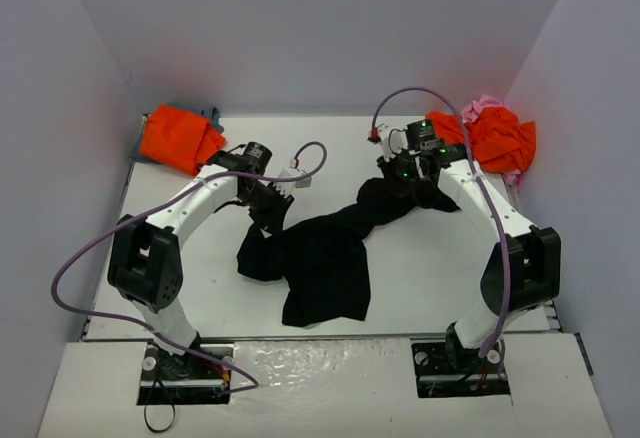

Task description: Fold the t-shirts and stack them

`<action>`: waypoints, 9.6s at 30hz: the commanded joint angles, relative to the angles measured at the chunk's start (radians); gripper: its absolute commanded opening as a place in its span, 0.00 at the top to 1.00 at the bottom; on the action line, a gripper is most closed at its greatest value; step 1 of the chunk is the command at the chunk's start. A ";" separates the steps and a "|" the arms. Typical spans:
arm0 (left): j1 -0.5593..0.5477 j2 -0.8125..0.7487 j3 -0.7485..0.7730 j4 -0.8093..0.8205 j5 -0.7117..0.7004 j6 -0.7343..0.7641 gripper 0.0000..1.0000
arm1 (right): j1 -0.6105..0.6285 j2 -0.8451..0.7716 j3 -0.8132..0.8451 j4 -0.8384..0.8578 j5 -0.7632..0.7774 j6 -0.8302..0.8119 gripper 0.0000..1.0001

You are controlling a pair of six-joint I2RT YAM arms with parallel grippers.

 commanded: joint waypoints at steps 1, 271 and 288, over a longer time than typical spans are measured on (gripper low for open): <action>0.002 -0.047 0.045 -0.028 0.128 0.069 1.00 | 0.104 0.034 0.027 -0.150 -0.049 -0.112 1.00; -0.723 0.344 0.046 0.184 -0.652 -0.120 1.00 | -0.228 -0.394 -0.407 0.286 0.548 -0.187 1.00; -0.556 -0.020 0.222 0.057 -0.570 -0.049 1.00 | -0.193 -0.248 -0.416 0.306 0.408 -0.145 1.00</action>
